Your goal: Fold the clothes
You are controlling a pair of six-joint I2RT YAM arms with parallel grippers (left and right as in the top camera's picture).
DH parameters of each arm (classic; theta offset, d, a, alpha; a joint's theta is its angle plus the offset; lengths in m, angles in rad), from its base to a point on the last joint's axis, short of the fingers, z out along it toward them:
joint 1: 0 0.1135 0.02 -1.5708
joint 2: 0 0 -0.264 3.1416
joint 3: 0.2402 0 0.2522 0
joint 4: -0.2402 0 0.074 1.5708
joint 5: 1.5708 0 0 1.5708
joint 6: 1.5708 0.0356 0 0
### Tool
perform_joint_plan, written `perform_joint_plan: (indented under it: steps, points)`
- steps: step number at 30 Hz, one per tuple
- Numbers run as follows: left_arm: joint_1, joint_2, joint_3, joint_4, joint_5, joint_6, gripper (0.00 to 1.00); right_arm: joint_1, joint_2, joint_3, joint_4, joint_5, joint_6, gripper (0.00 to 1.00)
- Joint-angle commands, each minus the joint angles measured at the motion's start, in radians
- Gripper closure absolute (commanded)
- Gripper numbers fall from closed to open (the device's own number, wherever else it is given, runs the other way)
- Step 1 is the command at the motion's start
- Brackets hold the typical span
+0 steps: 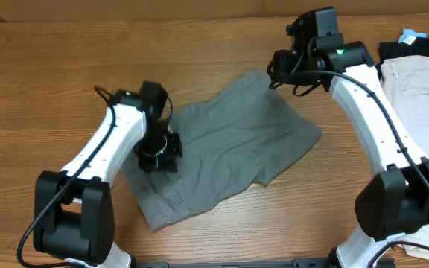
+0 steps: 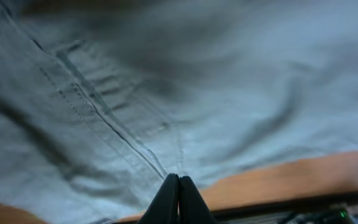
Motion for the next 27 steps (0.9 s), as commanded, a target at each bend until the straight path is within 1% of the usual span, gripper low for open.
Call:
perform_joint_plan:
  steps: [1, 3, 4, 11, 17, 21, 24, 27]
  points:
    - [0.009, 0.006, -0.105, 0.072, 0.003, -0.087, 0.96, -0.001, 0.055, 0.000, 0.010, -0.037, -0.018, 0.80]
    - [0.020, 0.006, -0.157, 0.128, 0.003, -0.106, 0.96, -0.001, 0.089, 0.000, 0.016, -0.050, -0.018, 0.93]
    - [0.027, 0.006, -0.179, 0.150, 0.003, -0.118, 0.96, -0.001, 0.107, 0.000, 0.018, -0.064, -0.018, 0.96]
    - [0.072, 0.006, -0.277, 0.241, 0.004, -0.154, 0.96, -0.001, 0.238, 0.000, 0.033, -0.151, -0.021, 0.96]
    - [0.101, 0.006, -0.303, 0.294, -0.020, -0.161, 0.96, -0.001, 0.319, 0.000, -0.020, -0.147, -0.021, 0.96]
    - [0.163, 0.006, -0.303, 0.316, -0.118, -0.161, 0.96, -0.001, 0.359, 0.000, -0.051, -0.053, -0.016, 0.96]
    - [0.232, 0.006, -0.303, 0.354, -0.123, -0.160, 0.96, -0.002, 0.366, -0.005, -0.077, 0.048, 0.026, 0.96]
    - [0.303, 0.006, -0.303, 0.433, -0.129, -0.116, 0.96, -0.002, 0.366, -0.005, -0.102, 0.122, 0.103, 0.96]
